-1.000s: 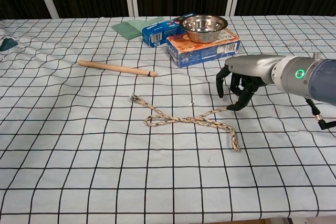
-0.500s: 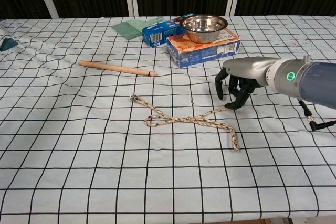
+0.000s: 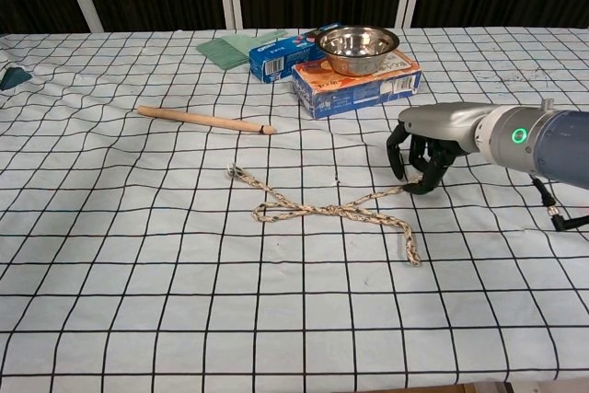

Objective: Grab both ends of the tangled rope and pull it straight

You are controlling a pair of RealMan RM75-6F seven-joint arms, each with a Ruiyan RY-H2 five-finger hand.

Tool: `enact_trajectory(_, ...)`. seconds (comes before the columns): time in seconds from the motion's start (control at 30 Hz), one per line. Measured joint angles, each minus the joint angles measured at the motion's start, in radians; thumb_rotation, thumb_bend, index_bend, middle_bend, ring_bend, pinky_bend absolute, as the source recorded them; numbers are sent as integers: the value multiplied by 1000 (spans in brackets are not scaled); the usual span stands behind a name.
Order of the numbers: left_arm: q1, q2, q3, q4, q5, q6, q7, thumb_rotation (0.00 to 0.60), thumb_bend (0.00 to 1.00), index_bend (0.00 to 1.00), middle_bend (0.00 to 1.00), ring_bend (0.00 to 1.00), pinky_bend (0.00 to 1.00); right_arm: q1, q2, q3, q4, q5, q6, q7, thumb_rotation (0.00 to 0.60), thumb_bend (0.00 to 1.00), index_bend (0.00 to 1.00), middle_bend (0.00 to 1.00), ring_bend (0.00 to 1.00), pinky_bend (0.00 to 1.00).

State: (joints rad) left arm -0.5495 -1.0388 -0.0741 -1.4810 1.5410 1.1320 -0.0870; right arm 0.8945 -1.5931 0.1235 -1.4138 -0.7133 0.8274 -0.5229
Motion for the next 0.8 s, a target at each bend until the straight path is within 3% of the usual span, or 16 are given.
enact_trajectory(0.8, -5, -6, 1, 8, -10, -14, 8, 600, 153, 88, 91, 4, 31, 2, -21, -7, 33, -22, -12, 26, 600, 298, 551, 827, 1000, 904)
